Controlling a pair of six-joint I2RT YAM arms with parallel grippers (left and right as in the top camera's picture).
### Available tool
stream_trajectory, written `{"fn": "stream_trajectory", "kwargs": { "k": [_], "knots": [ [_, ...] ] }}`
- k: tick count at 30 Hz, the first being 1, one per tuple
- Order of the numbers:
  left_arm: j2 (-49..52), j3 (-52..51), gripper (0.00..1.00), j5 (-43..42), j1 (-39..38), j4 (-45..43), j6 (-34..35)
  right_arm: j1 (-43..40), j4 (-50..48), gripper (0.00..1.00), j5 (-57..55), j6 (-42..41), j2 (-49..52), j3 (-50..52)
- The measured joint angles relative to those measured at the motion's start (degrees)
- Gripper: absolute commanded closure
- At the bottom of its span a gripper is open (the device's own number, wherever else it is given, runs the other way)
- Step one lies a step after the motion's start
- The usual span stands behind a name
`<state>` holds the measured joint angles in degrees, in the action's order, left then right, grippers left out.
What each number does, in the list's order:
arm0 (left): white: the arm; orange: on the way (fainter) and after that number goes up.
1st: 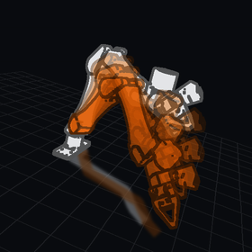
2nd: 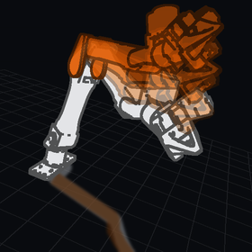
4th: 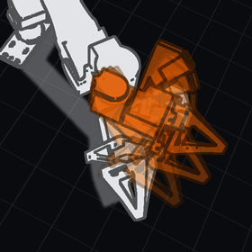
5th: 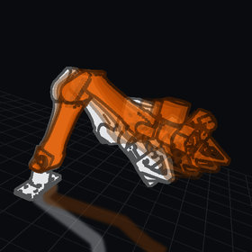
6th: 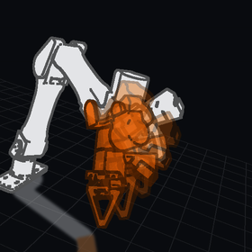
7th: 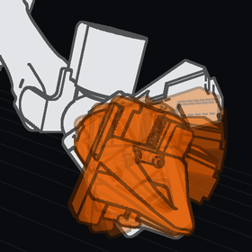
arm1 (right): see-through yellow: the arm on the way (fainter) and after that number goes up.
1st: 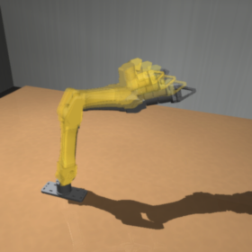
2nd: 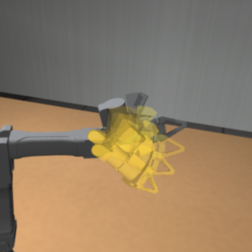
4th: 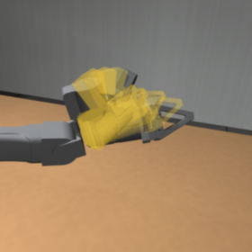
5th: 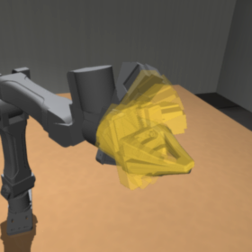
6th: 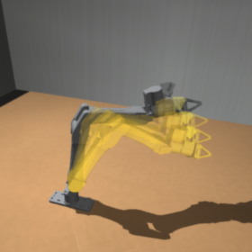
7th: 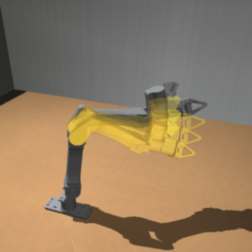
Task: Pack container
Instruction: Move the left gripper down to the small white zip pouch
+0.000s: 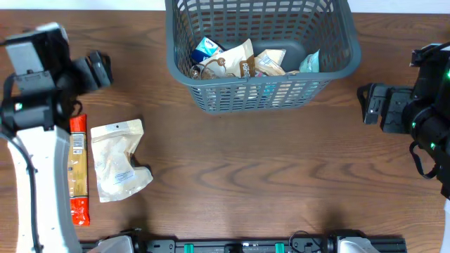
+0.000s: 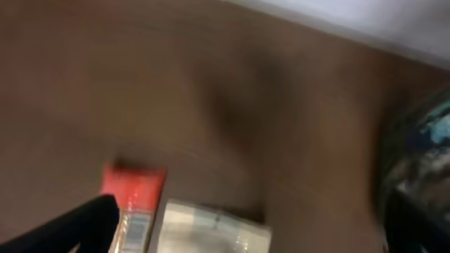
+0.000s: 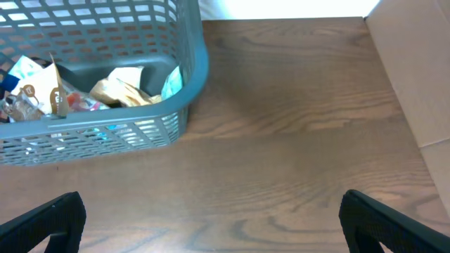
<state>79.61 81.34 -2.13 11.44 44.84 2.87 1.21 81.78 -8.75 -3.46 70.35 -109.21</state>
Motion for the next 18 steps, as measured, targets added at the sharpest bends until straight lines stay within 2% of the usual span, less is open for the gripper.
{"fn": "stream_trajectory", "kwargs": {
  "k": [9, 12, 18],
  "knots": [
    [11.13, -0.33, 0.00, 2.19, 0.02, 18.62, -0.74, 0.00, -1.57, 0.01, 0.00, -0.02, 0.02, 0.00],
    [12.13, -0.35, 0.00, 2.38, 0.02, 24.41, -0.07, 0.00, -1.66, 0.01, 0.00, 0.00, 0.02, 0.00],
    [12.13, -1.33, 0.00, 2.34, 0.02, 30.16, 1.20, 0.00, -1.99, 0.01, 0.00, 0.04, 0.02, 0.00]
  ]
}}
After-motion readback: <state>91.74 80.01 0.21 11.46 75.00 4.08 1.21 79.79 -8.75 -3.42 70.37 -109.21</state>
